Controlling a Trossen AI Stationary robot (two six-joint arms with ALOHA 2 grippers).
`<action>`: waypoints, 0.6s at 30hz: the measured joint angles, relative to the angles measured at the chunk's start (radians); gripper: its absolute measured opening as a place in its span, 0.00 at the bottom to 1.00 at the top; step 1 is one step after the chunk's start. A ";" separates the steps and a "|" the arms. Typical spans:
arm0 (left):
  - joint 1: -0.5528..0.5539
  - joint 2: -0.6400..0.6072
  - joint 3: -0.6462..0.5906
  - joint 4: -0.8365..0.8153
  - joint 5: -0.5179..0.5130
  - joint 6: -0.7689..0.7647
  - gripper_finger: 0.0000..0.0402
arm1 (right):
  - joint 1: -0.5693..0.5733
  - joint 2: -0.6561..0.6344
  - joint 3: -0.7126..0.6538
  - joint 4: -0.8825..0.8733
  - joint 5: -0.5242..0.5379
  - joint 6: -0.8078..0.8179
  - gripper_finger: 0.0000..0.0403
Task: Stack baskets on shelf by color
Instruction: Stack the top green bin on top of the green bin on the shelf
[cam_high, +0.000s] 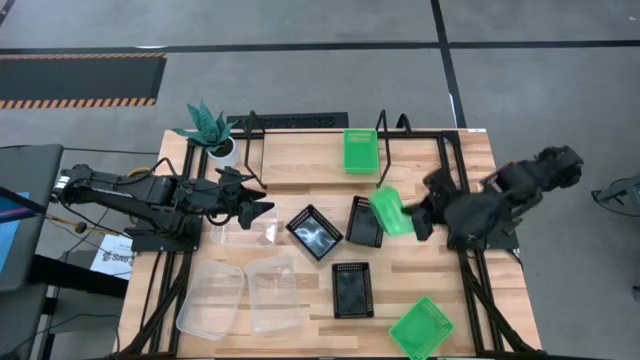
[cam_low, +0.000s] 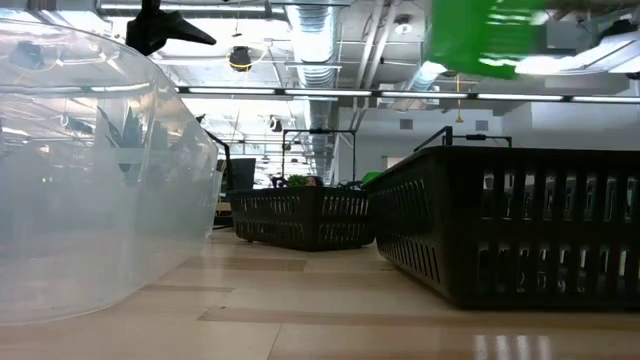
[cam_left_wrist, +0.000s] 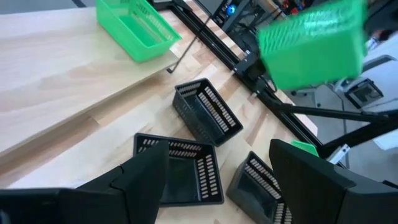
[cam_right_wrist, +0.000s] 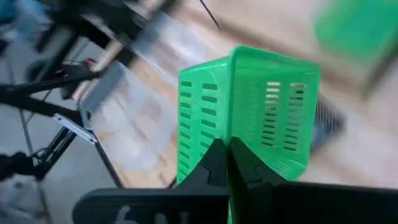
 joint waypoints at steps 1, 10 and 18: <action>0.000 0.000 0.000 0.000 -0.007 0.000 0.66 | -0.036 -0.001 0.015 0.029 -0.002 -0.115 0.00; 0.000 0.000 0.000 0.000 -0.021 -0.005 0.66 | -0.366 0.078 0.049 0.155 -0.029 -0.992 0.00; 0.000 0.000 0.000 -0.011 -0.036 -0.006 0.66 | -0.560 0.233 0.047 0.142 -0.043 -1.424 0.00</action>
